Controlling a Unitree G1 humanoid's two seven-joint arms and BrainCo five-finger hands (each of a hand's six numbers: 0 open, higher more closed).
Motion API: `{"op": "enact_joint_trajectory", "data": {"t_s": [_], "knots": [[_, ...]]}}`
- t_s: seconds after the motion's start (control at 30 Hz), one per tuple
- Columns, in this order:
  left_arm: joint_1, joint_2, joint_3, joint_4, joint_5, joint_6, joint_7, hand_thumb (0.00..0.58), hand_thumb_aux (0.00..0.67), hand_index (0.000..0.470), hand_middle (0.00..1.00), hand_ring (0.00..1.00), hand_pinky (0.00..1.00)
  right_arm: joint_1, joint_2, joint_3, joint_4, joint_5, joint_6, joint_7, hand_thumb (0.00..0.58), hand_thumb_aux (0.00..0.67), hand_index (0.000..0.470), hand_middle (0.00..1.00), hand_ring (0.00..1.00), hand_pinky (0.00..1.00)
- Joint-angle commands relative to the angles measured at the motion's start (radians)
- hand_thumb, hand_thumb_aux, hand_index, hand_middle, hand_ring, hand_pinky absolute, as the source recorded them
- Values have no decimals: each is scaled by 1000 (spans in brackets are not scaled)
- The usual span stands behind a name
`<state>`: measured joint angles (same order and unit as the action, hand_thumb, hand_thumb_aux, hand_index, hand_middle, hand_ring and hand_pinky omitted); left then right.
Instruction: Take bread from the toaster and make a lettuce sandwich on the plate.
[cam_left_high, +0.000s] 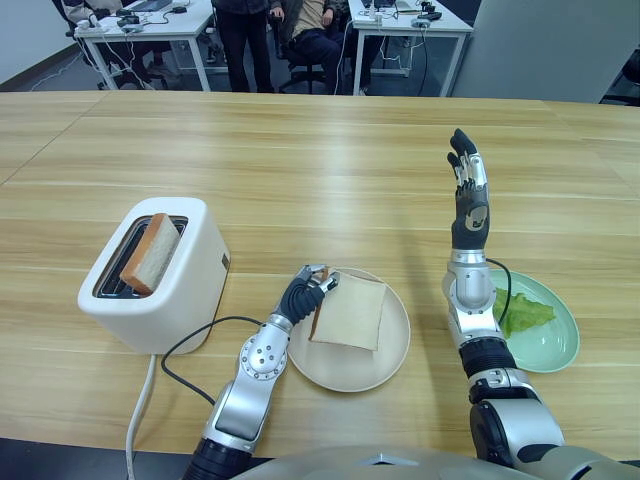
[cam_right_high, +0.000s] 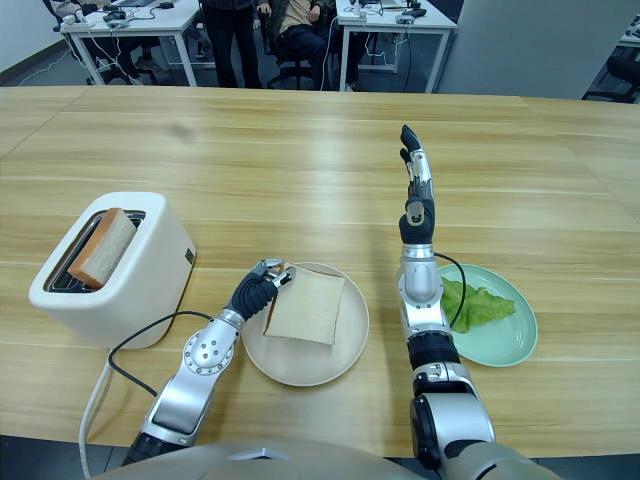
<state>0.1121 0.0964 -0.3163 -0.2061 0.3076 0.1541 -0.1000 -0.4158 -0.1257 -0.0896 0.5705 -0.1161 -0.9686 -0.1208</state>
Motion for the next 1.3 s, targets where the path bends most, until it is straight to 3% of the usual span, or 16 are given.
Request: {"op": "enact_joint_trajectory", "data": {"t_s": [0.03,0.07,0.1,0.13,0.17,0.57,0.8,0.9,1.1,1.2,1.3], "knots": [[10,14,-8,-6,23,11,2,580,670,460,1000,1000,1000,8,-6,-4,-2,2,3,3,0,0,0,0,0,0],[10,21,-9,-12,33,7,5,580,670,460,1000,1000,1000,8,-6,-4,-2,3,3,3,0,0,0,0,0,0],[8,31,-14,-16,47,3,6,539,491,337,1000,1000,1000,8,-6,-4,-2,2,4,2,0,0,0,0,0,0],[7,39,-18,-19,57,0,6,539,491,337,1000,1000,1000,7,-6,-4,-2,2,4,2,0,0,0,0,0,0],[9,42,-19,-20,57,0,4,0,0,0,1000,1000,1000,7,-6,-4,-2,2,4,2,0,0,0,0,0,0],[-19,127,39,-72,182,-23,73,0,0,0,1000,1000,1000,0,-7,-4,1,8,5,7,0,0,0,0,0,0],[-87,237,271,-274,329,4,172,0,0,0,1000,1000,1000,4,-13,-6,-1,5,4,8,0,0,0,0,0,0],[-95,237,301,-307,344,-9,185,0,0,0,1000,1000,1000,13,-56,-8,-4,-31,-8,14,0,0,0,0,0,0],[-77,152,311,-317,241,-77,206,0,0,0,1000,1000,1000,48,-344,-104,12,-167,-98,-17,0,0,0,0,0,0],[-63,111,323,-310,198,-105,219,0,0,0,992,992,992,73,-539,-142,116,-388,-165,-169,0,0,0,0,0,0],[-47,87,320,-308,188,-121,228,0,0,0,973,973,973,84,-698,-87,308,-563,-120,-386,0,0,0,0,0,0]]}}
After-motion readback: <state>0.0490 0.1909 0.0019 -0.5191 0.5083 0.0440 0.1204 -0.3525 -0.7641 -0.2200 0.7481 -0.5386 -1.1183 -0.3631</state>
